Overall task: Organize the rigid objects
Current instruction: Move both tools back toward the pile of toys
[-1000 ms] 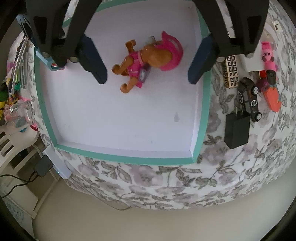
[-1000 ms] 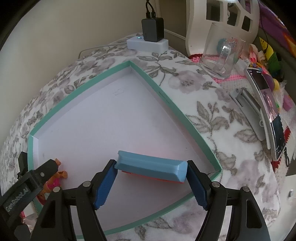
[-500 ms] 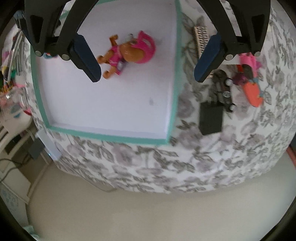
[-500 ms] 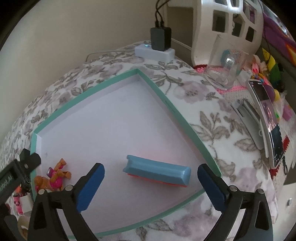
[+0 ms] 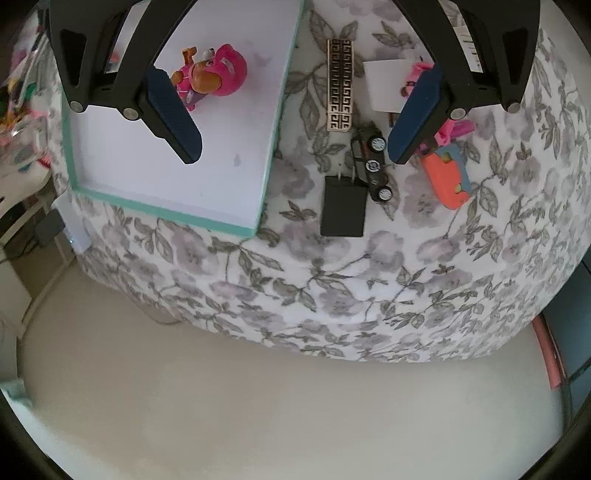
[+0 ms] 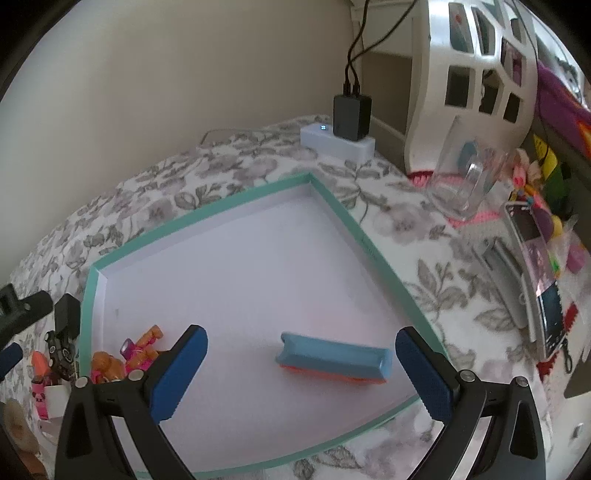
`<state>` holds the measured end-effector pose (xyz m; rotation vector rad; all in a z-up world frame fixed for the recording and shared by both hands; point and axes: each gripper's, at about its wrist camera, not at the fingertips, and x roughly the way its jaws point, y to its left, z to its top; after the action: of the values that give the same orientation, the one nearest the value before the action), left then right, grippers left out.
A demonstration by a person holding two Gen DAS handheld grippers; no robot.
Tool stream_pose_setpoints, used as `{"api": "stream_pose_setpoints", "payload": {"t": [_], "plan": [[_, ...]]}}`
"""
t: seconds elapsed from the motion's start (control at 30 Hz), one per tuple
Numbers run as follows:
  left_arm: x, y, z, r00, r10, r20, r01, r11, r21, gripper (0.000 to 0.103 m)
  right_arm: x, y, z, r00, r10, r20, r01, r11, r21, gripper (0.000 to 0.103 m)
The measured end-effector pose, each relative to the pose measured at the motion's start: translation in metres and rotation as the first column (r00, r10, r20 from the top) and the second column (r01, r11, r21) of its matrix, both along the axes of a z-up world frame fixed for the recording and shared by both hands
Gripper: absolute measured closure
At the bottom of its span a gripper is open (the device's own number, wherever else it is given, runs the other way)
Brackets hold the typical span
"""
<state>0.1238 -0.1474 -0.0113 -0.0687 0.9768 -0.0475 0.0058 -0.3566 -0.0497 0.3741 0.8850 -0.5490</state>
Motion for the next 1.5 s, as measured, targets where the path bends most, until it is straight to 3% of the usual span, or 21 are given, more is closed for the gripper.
{"api": "stream_pose_setpoints", "payload": {"t": [0.2,0.3,0.43,0.57,0.83,0.93,1.2,1.5], "plan": [[0.001,0.022,0.021,1.0,0.003,0.024,-0.003,1.0,-0.005,0.002,0.005,0.021,0.022,0.996,0.068,0.059,-0.066,0.997,-0.037,0.0],[0.0,0.033,0.033,1.0,0.014,0.021,-0.016,0.996,0.083,0.002,0.011,0.043,0.032,0.986,0.146,0.078,-0.144,0.989,-0.036,0.0],[-0.004,0.056,0.045,0.999,0.053,-0.015,-0.049,0.985,0.168,0.002,0.018,0.079,0.043,0.961,0.254,0.109,-0.255,0.967,-0.008,0.0],[-0.01,0.087,0.05,0.993,0.112,-0.039,-0.102,0.977,0.189,0.002,0.024,0.114,0.047,0.932,0.342,0.121,-0.348,0.937,0.037,0.0],[-0.025,0.135,0.061,0.977,0.211,-0.012,-0.203,0.953,0.226,0.002,0.033,0.172,0.047,0.876,0.471,0.101,-0.479,0.876,0.066,0.0],[-0.028,0.144,0.057,0.975,0.22,-0.028,-0.207,0.948,0.24,0.002,0.035,0.188,0.041,0.862,0.502,0.076,-0.507,0.857,0.091,0.0],[-0.039,0.166,0.038,0.969,0.226,-0.098,-0.193,0.943,0.271,0.002,0.039,0.227,0.019,0.784,0.621,0.03,-0.613,0.765,0.197,0.0],[-0.053,0.181,0.004,0.946,0.241,-0.215,-0.199,0.959,0.2,0.002,0.043,0.25,-0.006,0.74,0.671,-0.04,-0.646,0.726,0.236,0.0]]}}
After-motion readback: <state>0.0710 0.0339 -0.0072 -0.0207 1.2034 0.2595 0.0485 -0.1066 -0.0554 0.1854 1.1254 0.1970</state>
